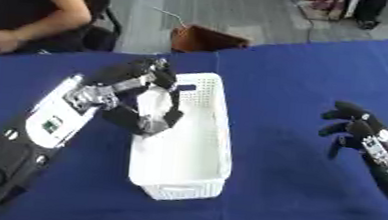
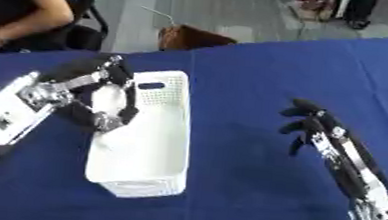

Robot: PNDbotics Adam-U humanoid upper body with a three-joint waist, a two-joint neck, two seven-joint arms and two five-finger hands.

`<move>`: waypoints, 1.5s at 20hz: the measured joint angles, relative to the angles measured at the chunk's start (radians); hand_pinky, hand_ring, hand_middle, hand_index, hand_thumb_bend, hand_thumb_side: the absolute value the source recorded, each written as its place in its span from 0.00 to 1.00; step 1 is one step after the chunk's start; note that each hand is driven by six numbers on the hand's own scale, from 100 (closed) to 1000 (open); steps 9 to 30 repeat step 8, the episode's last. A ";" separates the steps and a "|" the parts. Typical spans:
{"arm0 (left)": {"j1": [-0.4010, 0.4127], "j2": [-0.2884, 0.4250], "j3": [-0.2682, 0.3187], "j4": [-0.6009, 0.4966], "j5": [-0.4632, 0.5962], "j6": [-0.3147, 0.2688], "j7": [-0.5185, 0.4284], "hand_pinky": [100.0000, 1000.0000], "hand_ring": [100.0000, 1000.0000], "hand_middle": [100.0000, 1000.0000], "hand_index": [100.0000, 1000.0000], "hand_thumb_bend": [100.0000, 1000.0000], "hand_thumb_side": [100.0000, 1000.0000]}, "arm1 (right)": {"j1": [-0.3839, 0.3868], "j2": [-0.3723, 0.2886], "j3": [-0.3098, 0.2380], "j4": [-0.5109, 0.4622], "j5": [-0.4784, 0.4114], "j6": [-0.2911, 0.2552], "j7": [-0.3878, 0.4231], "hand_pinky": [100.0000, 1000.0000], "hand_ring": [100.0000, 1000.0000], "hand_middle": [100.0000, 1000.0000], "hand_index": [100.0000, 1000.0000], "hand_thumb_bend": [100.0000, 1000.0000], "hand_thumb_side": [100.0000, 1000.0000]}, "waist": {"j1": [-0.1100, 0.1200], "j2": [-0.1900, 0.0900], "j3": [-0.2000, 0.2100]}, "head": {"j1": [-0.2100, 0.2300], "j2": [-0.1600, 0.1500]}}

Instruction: Pick up objects on the table and place them in the box.

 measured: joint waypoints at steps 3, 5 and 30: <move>0.002 0.000 -0.001 -0.010 -0.091 -0.015 0.015 0.72 0.84 0.89 0.91 0.00 0.69 | -0.003 0.002 0.000 0.000 -0.001 0.000 0.001 0.35 0.63 0.74 0.93 0.00 0.86 | 0.000 0.003 0.000 | 0.001 -0.003; 0.006 0.000 -0.005 -0.013 -0.134 -0.022 0.022 0.74 0.86 0.91 0.93 0.00 0.70 | -0.003 0.002 0.000 0.000 -0.002 0.000 0.001 0.35 0.63 0.74 0.93 0.00 0.86 | -0.001 0.003 -0.001 | 0.001 -0.003; 0.009 0.000 -0.013 -0.013 -0.170 -0.031 0.031 0.74 0.86 0.91 0.93 0.00 0.70 | -0.003 0.002 0.000 0.000 -0.002 -0.001 0.002 0.35 0.63 0.74 0.93 0.00 0.86 | -0.004 0.004 -0.001 | 0.001 -0.003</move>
